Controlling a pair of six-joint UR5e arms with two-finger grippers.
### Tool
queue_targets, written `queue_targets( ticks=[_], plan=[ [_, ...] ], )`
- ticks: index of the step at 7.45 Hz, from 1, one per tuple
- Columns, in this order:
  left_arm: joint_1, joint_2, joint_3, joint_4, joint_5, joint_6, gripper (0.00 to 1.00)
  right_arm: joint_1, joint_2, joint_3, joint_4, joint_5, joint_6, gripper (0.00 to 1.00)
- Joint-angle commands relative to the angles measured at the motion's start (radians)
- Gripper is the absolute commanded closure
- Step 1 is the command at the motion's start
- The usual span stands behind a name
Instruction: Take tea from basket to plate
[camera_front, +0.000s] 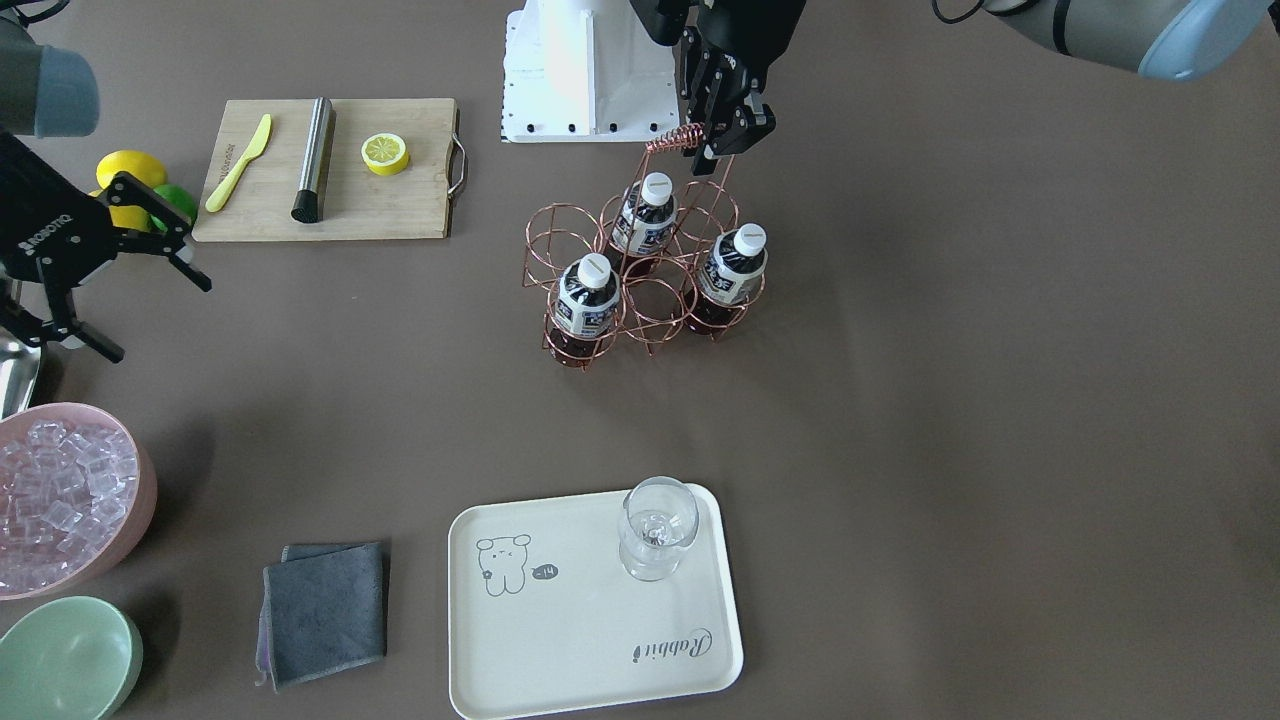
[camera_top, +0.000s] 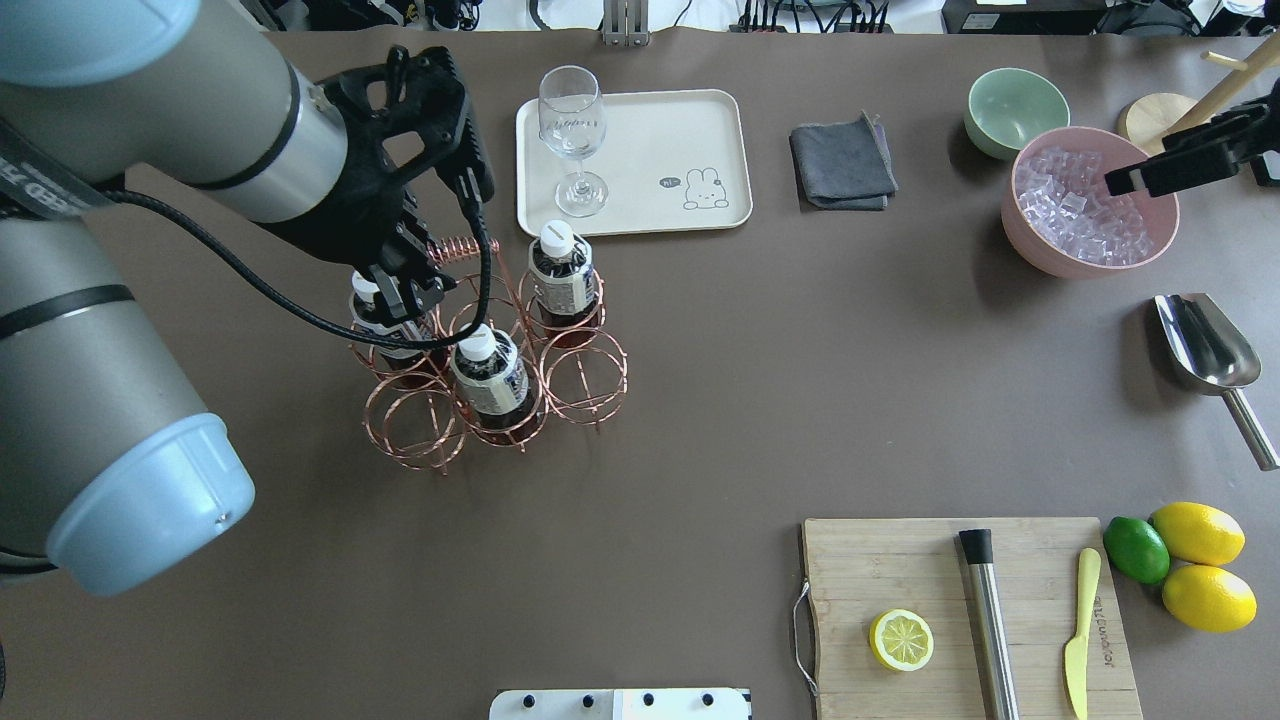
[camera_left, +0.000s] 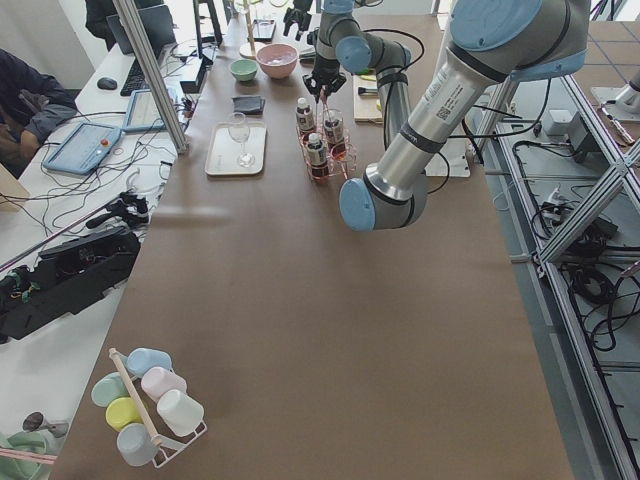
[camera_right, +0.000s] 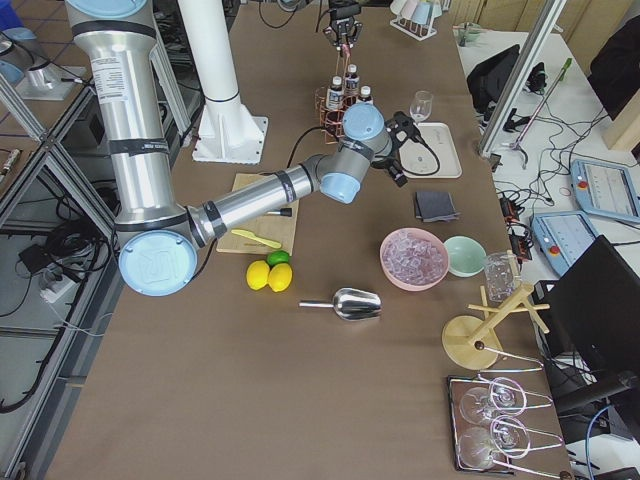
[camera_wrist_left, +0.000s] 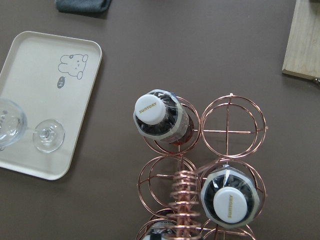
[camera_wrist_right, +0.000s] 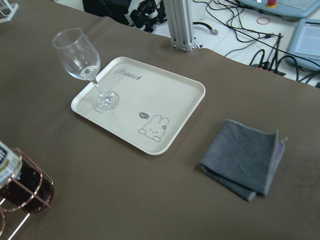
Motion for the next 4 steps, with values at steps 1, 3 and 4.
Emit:
queue_targets(
  ticks=[1, 3, 4],
  plan=[
    [0.098, -0.062, 0.051, -0.006, 0.085, -0.008, 1.0, -0.169, 0.027, 0.0, 0.227, -0.19, 0.104, 0.0],
    [0.126, -0.084, 0.068, -0.004, 0.087, -0.011, 1.0, -0.212, 0.048, -0.054, 0.399, -0.26, 0.104, 0.0],
    [0.126, -0.084, 0.066, -0.004, 0.088, -0.017, 1.0, -0.249, 0.079, -0.065, 0.433, -0.314, 0.104, 0.0]
  ],
)
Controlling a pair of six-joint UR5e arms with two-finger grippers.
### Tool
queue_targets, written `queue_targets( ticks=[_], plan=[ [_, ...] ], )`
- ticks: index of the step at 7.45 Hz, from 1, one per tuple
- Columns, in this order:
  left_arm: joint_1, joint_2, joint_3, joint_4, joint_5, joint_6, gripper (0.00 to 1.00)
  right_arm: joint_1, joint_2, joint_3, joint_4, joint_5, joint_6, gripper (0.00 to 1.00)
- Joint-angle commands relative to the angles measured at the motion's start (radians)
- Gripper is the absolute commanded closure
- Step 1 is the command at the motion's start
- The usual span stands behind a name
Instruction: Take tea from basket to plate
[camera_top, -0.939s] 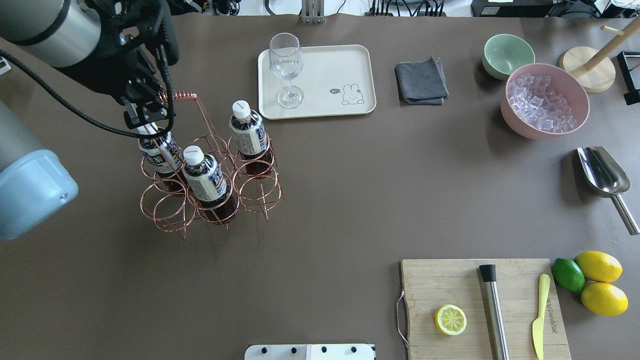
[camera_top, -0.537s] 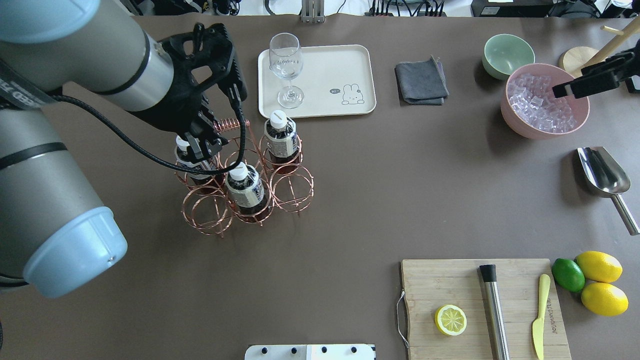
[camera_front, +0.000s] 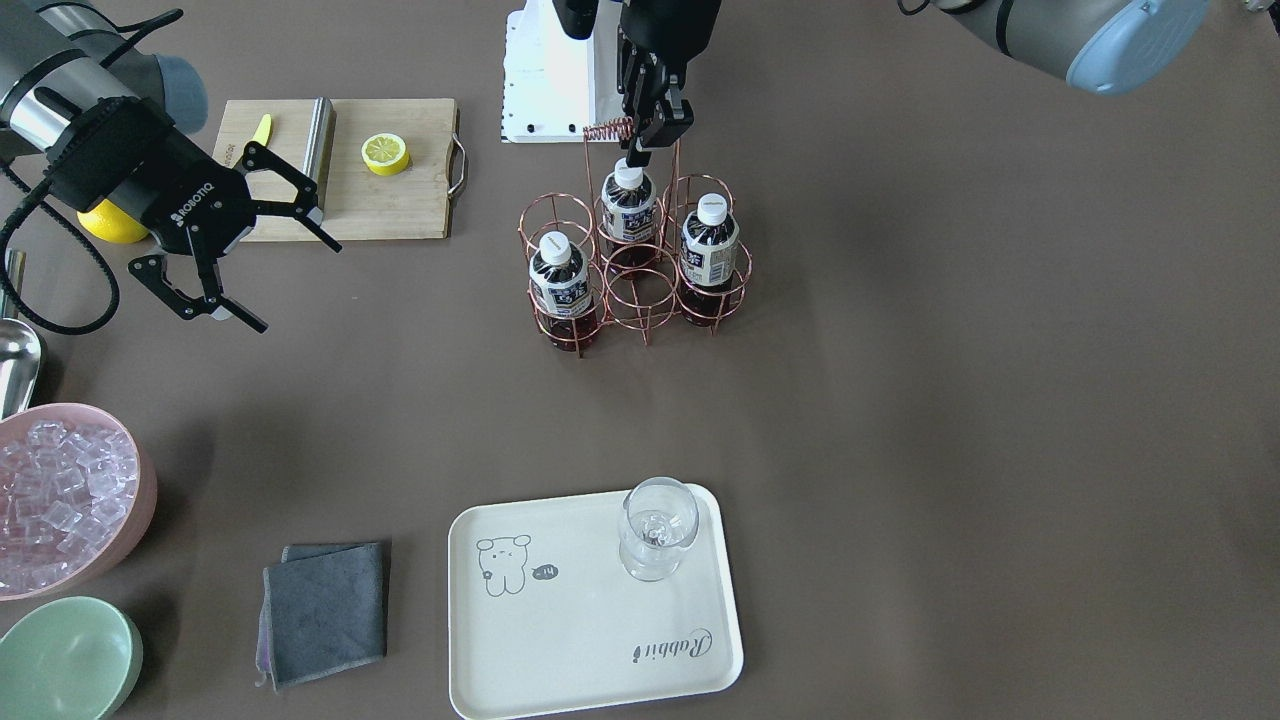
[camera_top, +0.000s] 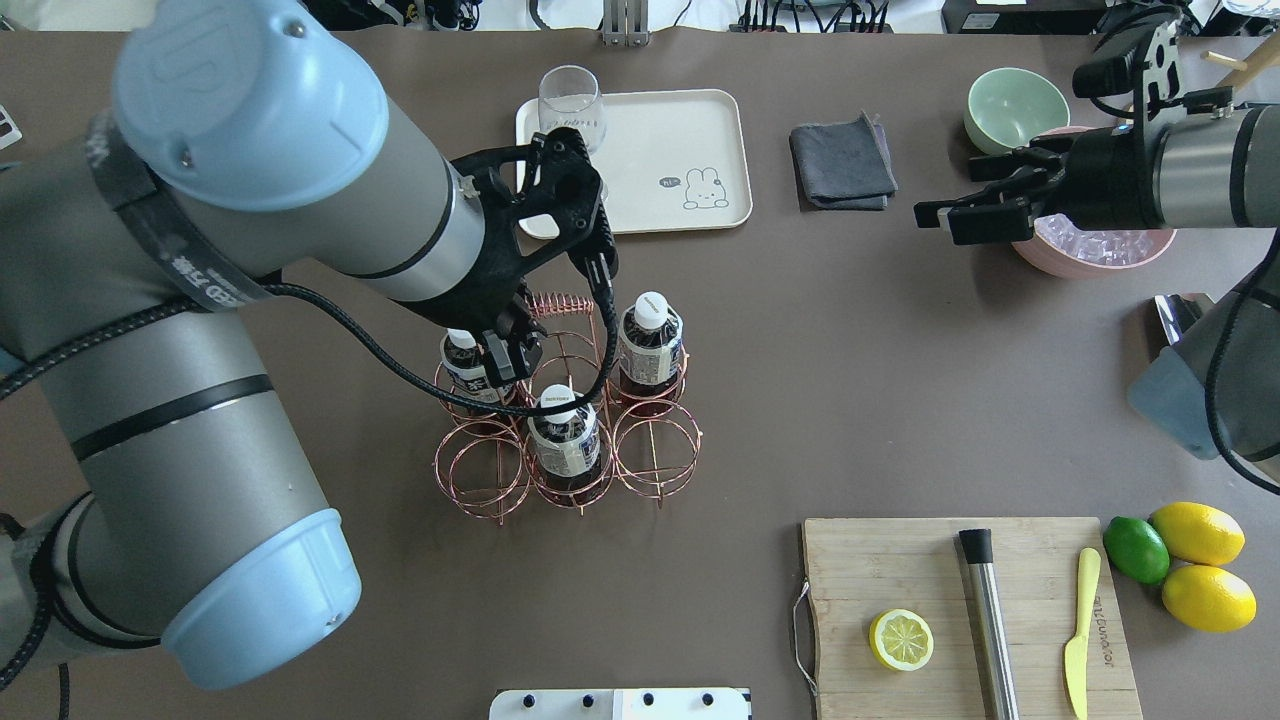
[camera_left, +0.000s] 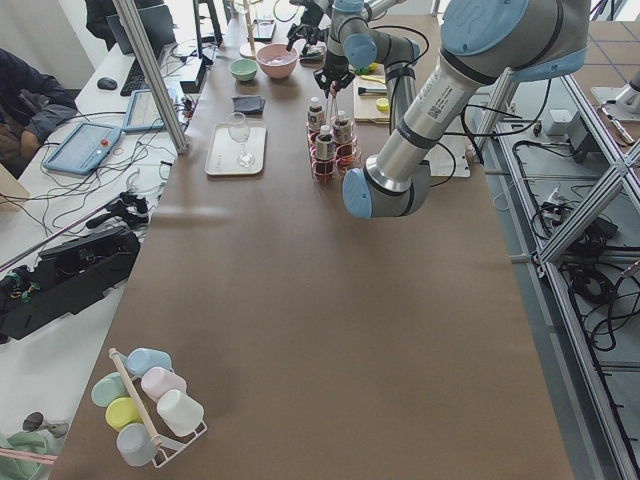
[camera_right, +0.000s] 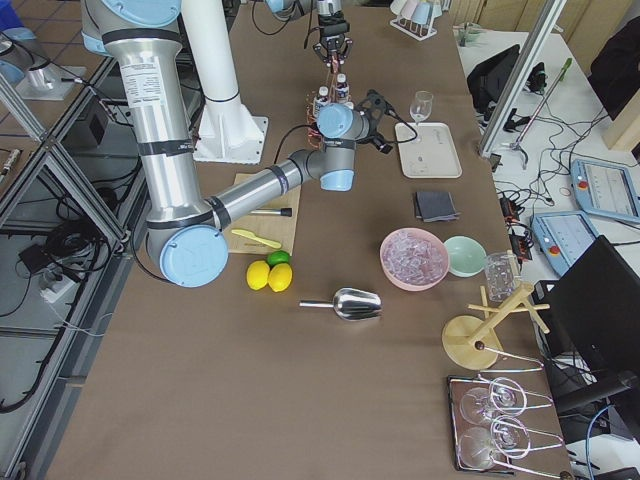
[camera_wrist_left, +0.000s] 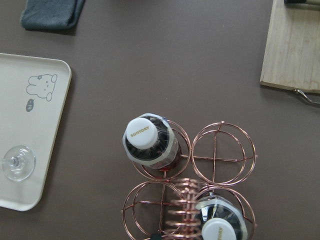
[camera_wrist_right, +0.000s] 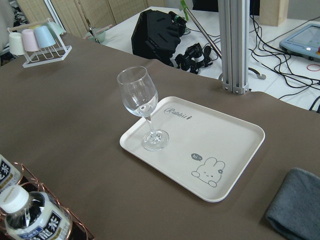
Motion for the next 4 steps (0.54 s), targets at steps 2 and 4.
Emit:
queue_targets(
  ticks=[2, 4],
  plan=[
    [0.013, -0.006, -0.003, 0.001, 0.004, -0.02, 1.0, -0.194, 0.106, -0.039, 0.09, -0.253, -0.009, 0.0],
    [0.01, 0.014, -0.035, 0.004, 0.003, -0.021, 1.0, -0.233, 0.143, -0.043, 0.06, -0.299, -0.044, 0.0]
  ],
)
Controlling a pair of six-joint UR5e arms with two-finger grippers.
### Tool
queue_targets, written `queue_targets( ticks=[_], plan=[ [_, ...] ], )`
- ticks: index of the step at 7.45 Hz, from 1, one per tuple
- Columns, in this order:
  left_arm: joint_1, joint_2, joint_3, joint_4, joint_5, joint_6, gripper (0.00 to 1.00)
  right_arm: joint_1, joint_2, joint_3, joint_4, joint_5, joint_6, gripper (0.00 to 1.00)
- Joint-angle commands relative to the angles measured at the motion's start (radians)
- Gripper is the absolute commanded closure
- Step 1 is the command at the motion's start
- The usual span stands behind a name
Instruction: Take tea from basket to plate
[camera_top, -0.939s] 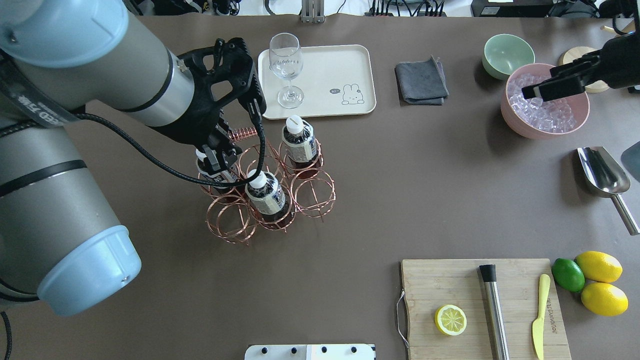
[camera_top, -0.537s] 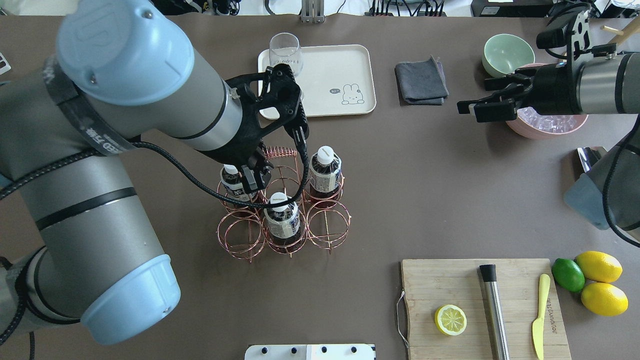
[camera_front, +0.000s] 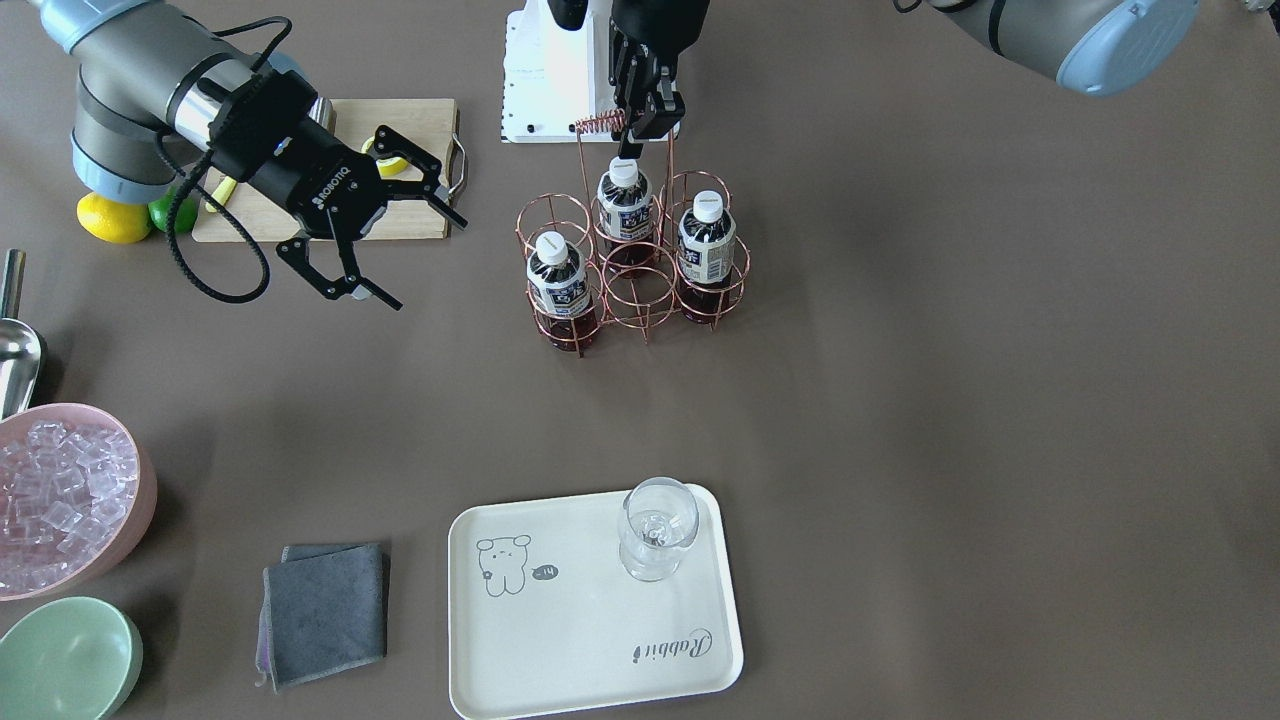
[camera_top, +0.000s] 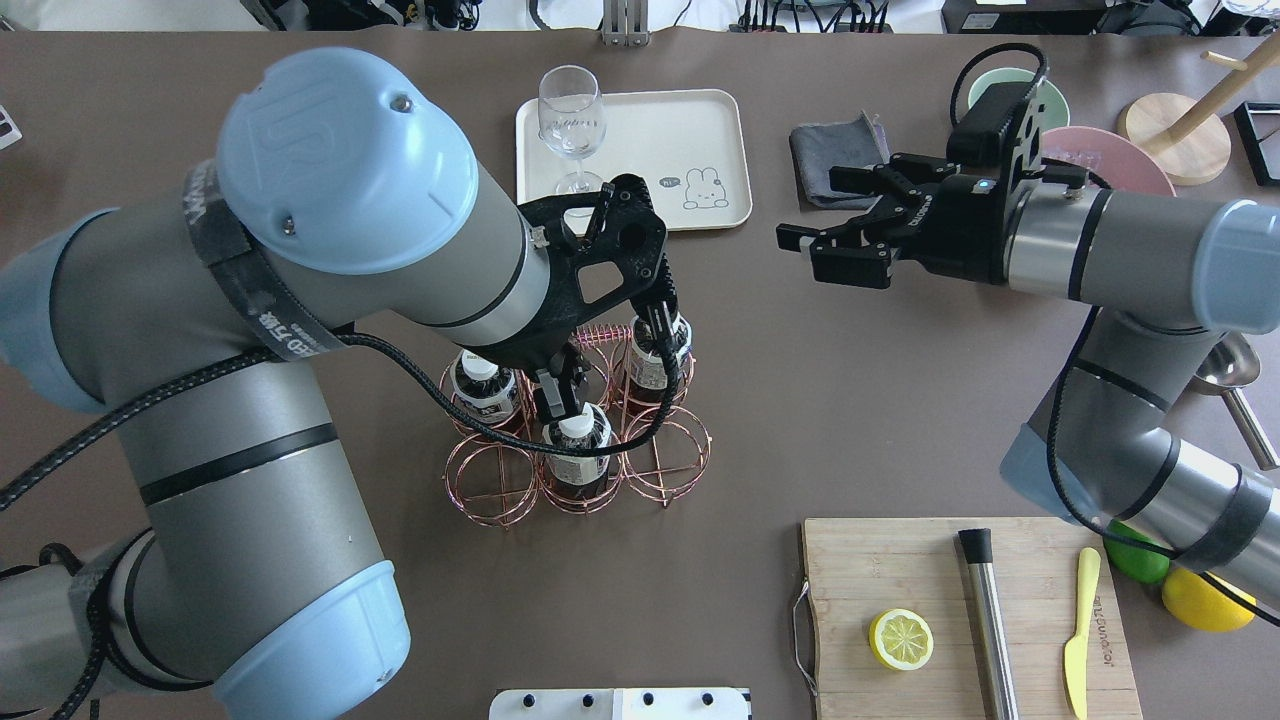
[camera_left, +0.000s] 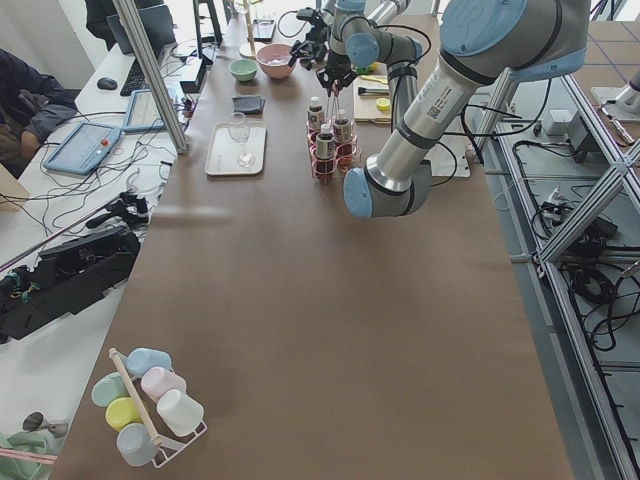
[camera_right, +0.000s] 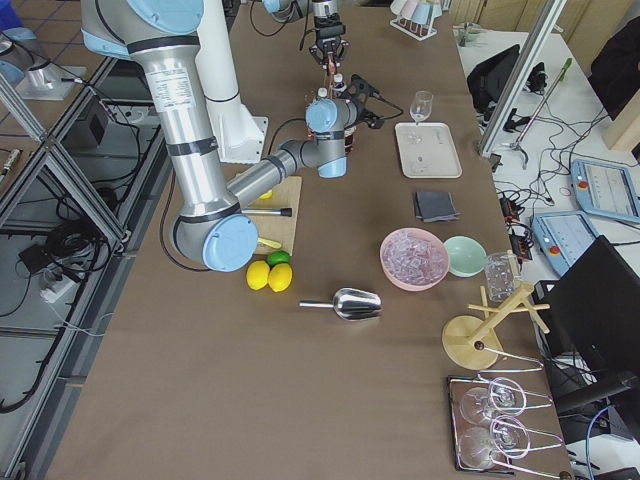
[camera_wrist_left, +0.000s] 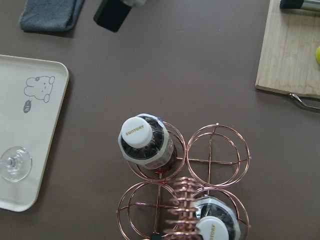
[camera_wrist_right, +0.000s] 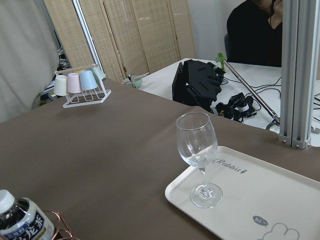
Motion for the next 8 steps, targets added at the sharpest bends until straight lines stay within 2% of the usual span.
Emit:
queue_targets(
  ticks=[1, 2, 3, 8],
  plan=[
    [-0.003, 0.028, -0.035, 0.003, 0.0, -0.002, 1.0, -0.073, 0.062, -0.008, -0.049, -0.072, -0.033, 0.0],
    [-0.003, 0.051, -0.059, 0.001, 0.0, -0.002, 1.0, -0.139, 0.071, -0.006, -0.052, -0.154, -0.034, 0.0],
    [-0.003, 0.06, -0.07, 0.003, -0.002, -0.002, 1.0, -0.172, 0.074, -0.008, -0.053, -0.194, -0.037, 0.0],
    [-0.003, 0.086, -0.087, 0.003, -0.002, -0.004, 1.0, -0.281, 0.084, -0.006, -0.084, -0.297, -0.062, 0.0]
  ],
)
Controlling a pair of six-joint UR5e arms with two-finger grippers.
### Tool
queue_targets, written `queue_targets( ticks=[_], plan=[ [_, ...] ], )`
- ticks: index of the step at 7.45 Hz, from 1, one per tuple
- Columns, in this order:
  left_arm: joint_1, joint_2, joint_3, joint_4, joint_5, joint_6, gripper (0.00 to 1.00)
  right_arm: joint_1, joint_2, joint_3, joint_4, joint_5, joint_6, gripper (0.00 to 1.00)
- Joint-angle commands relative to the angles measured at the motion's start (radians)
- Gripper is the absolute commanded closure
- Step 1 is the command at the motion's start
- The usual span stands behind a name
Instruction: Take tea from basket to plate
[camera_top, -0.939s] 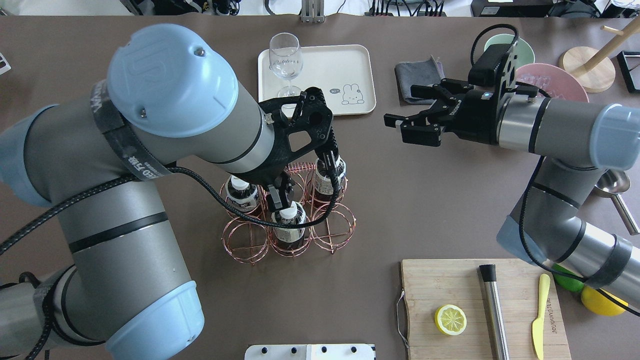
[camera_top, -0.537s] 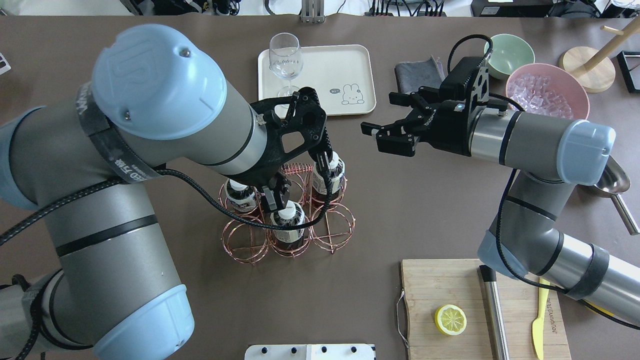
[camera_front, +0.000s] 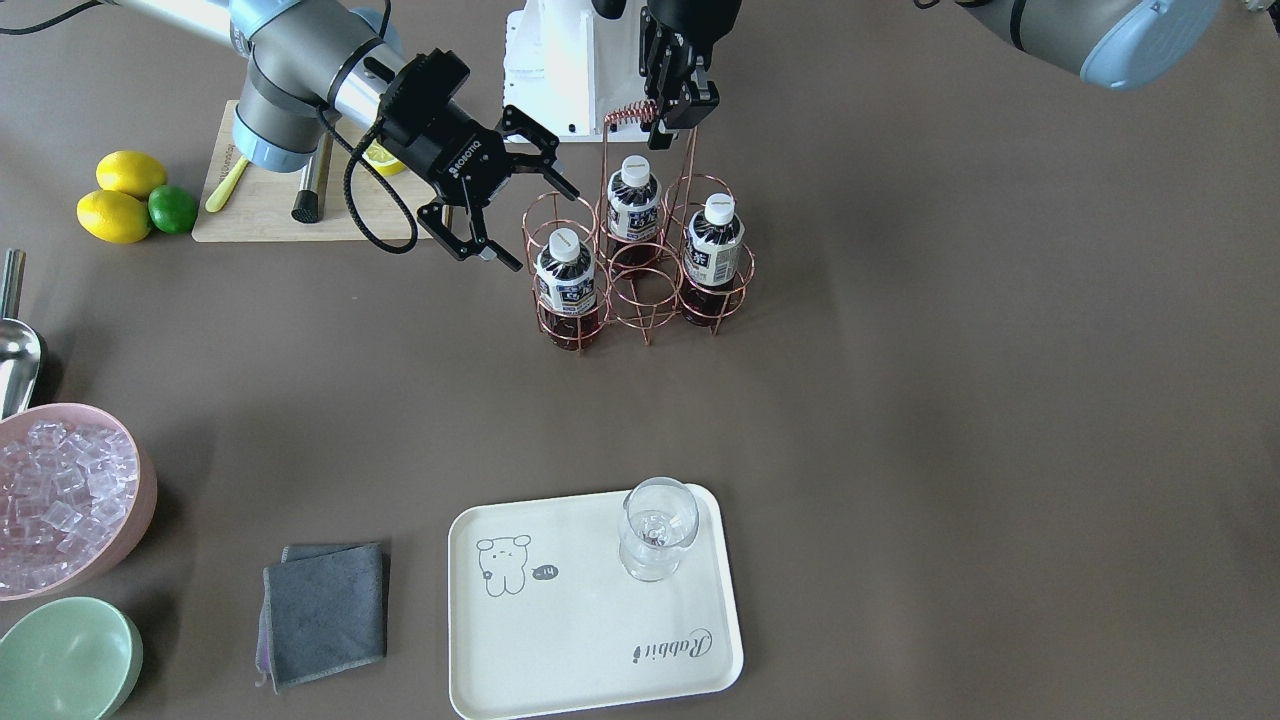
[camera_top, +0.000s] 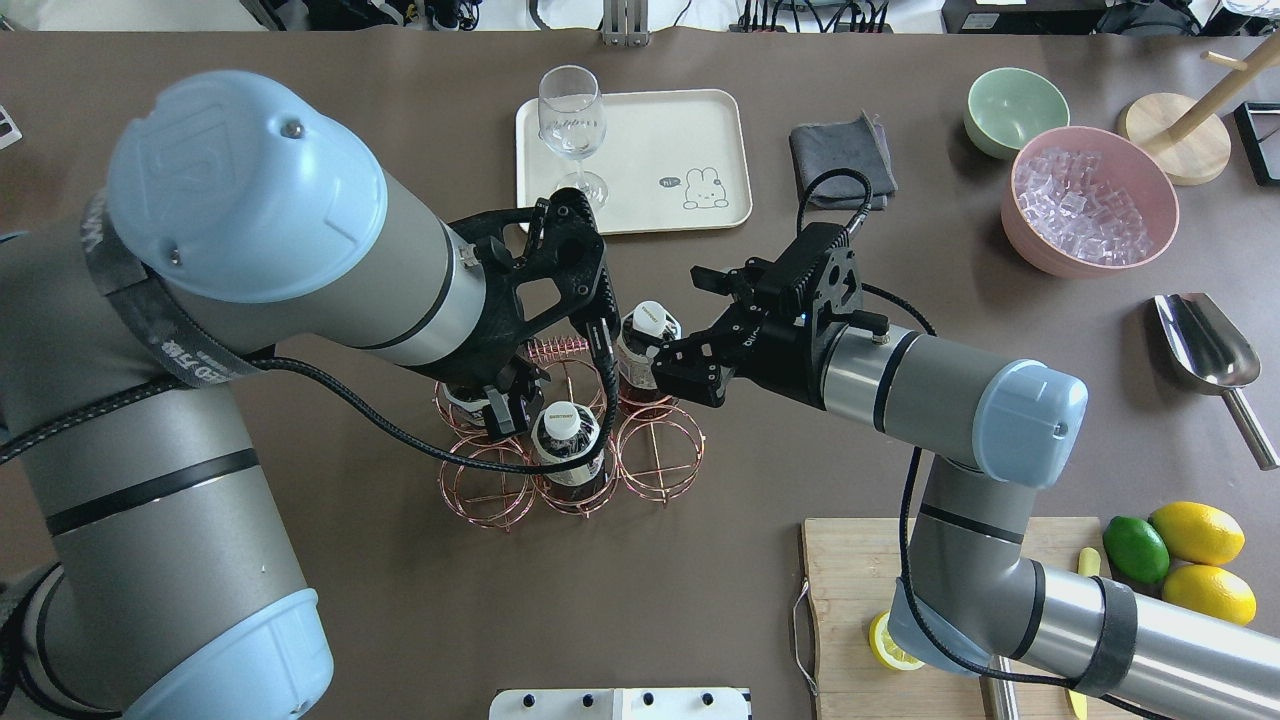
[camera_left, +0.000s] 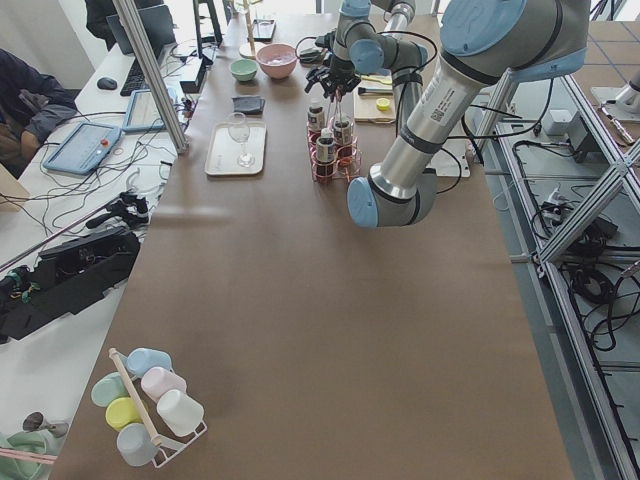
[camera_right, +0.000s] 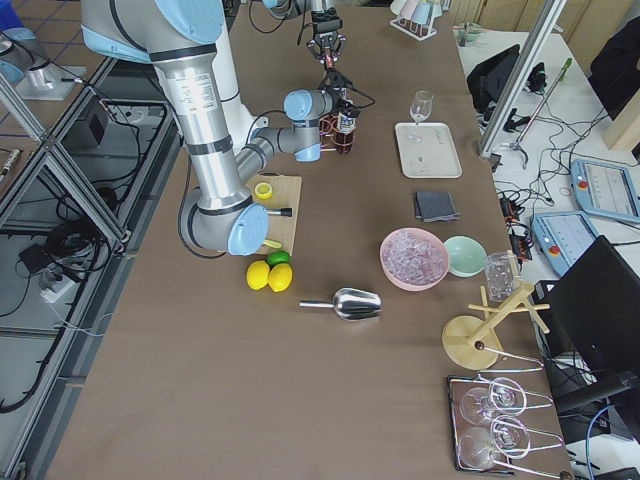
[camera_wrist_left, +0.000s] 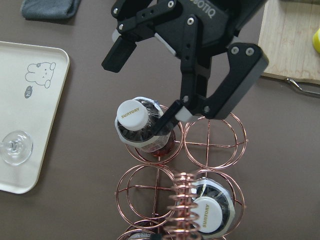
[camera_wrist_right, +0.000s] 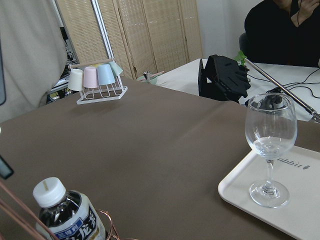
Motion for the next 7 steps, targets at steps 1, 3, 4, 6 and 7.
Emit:
queue_targets(
  ticks=[1, 3, 4, 6, 7],
  plan=[
    [0.0, 0.015, -0.012, 0.0, 0.0, 0.0, 1.0, -0.046, 0.011, -0.001, -0.029, -0.052, -0.034, 0.0],
    [0.001, 0.015, -0.009, 0.003, 0.002, 0.0, 1.0, -0.046, 0.042, 0.0, -0.08, -0.067, -0.149, 0.0],
    [0.001, 0.015, -0.011, 0.003, 0.002, 0.0, 1.0, -0.046, 0.055, -0.001, -0.106, -0.093, -0.184, 0.0],
    [0.001, 0.015, -0.011, 0.005, 0.002, 0.001, 1.0, -0.046, 0.051, -0.004, -0.106, -0.093, -0.194, 0.01],
    [0.001, 0.015, -0.009, 0.005, 0.002, 0.001, 1.0, -0.045, 0.051, -0.012, -0.102, -0.093, -0.192, 0.06]
  ],
)
